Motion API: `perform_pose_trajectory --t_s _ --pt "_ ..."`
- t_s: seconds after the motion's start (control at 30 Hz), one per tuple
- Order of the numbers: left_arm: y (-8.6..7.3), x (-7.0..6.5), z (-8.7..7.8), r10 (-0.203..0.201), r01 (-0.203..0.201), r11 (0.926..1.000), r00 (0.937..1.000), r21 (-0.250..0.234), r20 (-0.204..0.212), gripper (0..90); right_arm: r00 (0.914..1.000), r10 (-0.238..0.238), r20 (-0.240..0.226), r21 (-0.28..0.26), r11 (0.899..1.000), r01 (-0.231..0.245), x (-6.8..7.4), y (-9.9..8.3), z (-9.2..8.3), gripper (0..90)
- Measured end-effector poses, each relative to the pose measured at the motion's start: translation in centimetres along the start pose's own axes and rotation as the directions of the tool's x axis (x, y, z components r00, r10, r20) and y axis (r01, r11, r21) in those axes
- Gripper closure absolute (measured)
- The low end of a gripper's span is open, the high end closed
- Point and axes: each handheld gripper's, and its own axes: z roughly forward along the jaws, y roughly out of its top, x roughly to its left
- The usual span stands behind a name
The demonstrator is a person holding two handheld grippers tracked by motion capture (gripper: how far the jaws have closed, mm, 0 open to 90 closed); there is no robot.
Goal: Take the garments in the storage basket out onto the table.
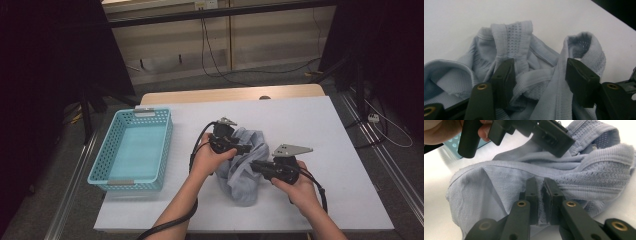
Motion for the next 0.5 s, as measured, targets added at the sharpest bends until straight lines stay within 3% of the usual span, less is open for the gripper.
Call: perform_pose_trajectory --t_s 0.1,0.17,0.33,0.47,0.5 --pt "0.0 0.1 -0.5 -0.016 0.016 0.9993 0.9999 -0.035 -0.003 41.3 1.0000 0.001 -0.002 0.003 1.000 -0.001 -0.1 -0.1 -0.2 83.3" --pt "0.0 0.2 -1.0 -0.020 0.019 0.9991 0.9997 -0.039 -0.014 37.1 1.0000 0.005 -0.004 0.004 1.000 -0.005 -0.2 -0.2 -0.3 83.3" --pt "-0.4 0.0 -2.3 -0.006 0.005 0.9988 0.9993 -0.050 -0.036 37.1 0.9998 0.018 -0.002 0.004 1.000 -0.018 -0.5 -0.4 -0.4 82.9" --pt "-0.9 -0.3 -2.4 0.008 -0.008 0.9997 0.9997 -0.023 -0.025 45.0 0.9998 0.021 0.002 0.005 1.000 -0.021 -0.5 -0.5 -0.4 82.7" --pt "-1.3 -0.4 -2.1 0.004 -0.004 0.9999 0.9999 0.016 -0.012 50.8 0.9998 0.021 0.003 0.006 1.000 -0.021 -0.5 -0.5 -0.3 82.7"
